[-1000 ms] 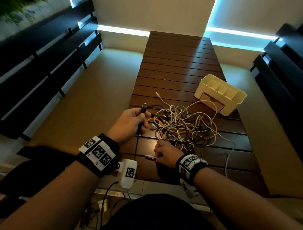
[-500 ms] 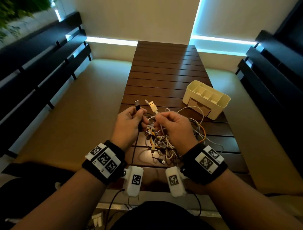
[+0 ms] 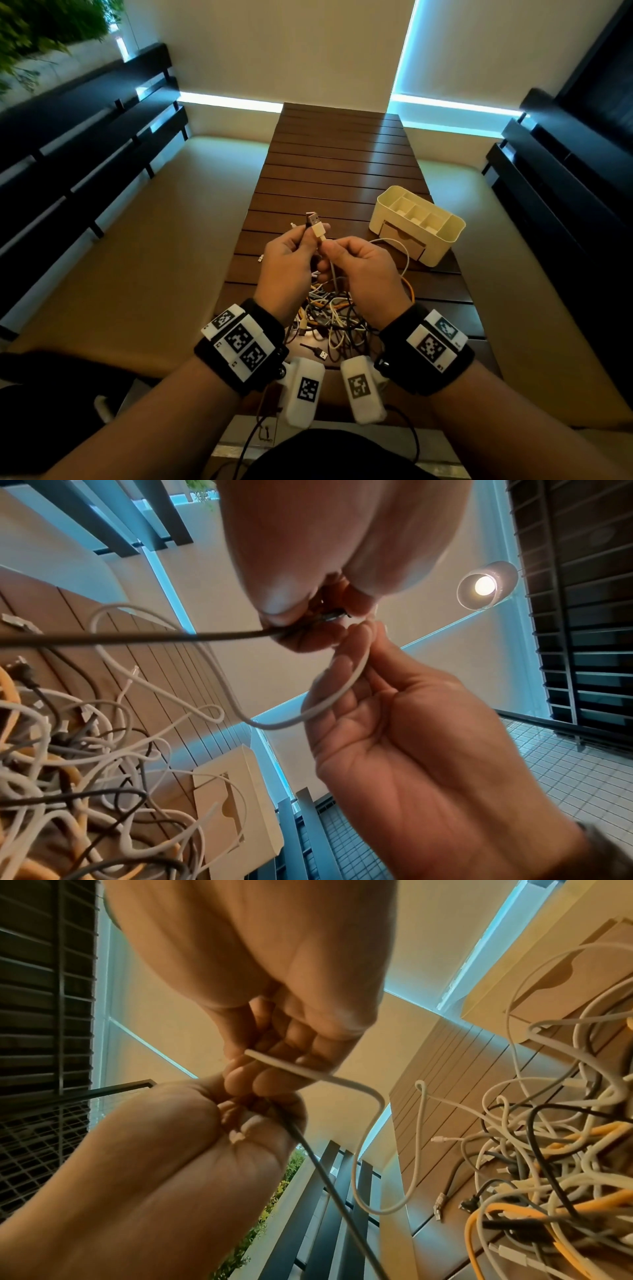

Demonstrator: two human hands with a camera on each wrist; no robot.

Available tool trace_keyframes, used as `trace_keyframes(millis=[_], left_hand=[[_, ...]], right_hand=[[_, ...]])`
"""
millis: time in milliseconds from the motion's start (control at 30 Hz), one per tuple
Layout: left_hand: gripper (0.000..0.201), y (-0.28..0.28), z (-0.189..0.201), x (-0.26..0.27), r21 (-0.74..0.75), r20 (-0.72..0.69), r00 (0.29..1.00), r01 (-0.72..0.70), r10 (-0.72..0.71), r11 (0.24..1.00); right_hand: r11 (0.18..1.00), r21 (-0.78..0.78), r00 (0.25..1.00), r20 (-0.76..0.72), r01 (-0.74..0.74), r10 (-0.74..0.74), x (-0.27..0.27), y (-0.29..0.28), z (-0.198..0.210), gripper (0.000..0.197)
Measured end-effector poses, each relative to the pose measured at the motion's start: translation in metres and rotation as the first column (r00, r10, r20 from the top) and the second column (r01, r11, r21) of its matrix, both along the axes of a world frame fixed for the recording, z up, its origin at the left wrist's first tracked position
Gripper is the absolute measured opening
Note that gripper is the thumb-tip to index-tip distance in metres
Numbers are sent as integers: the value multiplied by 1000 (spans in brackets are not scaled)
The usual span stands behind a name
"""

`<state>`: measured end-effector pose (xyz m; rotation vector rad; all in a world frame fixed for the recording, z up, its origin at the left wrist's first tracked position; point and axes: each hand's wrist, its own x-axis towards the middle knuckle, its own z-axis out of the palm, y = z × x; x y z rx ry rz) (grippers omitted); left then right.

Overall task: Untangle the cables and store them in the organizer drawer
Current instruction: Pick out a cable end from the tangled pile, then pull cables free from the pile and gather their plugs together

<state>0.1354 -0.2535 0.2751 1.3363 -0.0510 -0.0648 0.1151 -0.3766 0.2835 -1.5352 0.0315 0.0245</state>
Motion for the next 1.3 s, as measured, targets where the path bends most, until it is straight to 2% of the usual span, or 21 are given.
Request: trace_keyframes(millis=[200, 333, 500, 700, 800, 867, 1000, 1100, 1200, 1300], left_hand=[[36, -5, -2, 0, -72, 35, 995, 100, -98, 992], [39, -5, -1, 2, -70, 44, 990, 139, -136, 988], [35, -4, 4, 3, -94, -29, 982, 184, -188, 978], [33, -4, 13, 4, -114, -31, 983, 178, -183, 977], [31, -8, 16, 3, -67, 4, 990, 143, -143, 988], [32, -8, 20, 4, -87, 15, 997, 73, -72, 994], [36, 0, 38, 14, -184, 44, 997, -52, 61, 982], [38, 9, 52, 16, -170, 84, 989, -109, 125, 979], [38, 13, 47, 17, -99, 110, 990, -81, 92, 992], [35, 10, 31, 18, -37, 34, 998, 45, -44, 998]], right_hand=[[996, 79, 998, -41, 41, -38, 4, -7, -4, 21], [1000, -30, 1000, 6, -7, 7, 5, -12, -5, 23], [995, -91, 995, 85, -35, 43, 9, -18, -3, 19], [977, -181, 981, 129, -117, 141, 12, -24, -5, 11], [978, -173, 983, 124, -115, 137, 13, -24, -7, 10], [973, -195, 979, 133, -127, 154, 13, -25, -10, 10], [919, -359, 968, 125, -162, 219, 14, -35, -27, 10], [877, -454, 974, 72, -158, 213, 11, -45, -41, 15], [903, -415, 981, 100, -113, 169, 12, -47, -32, 16], [962, -270, 985, 151, -43, 86, 22, -49, -11, 13]])
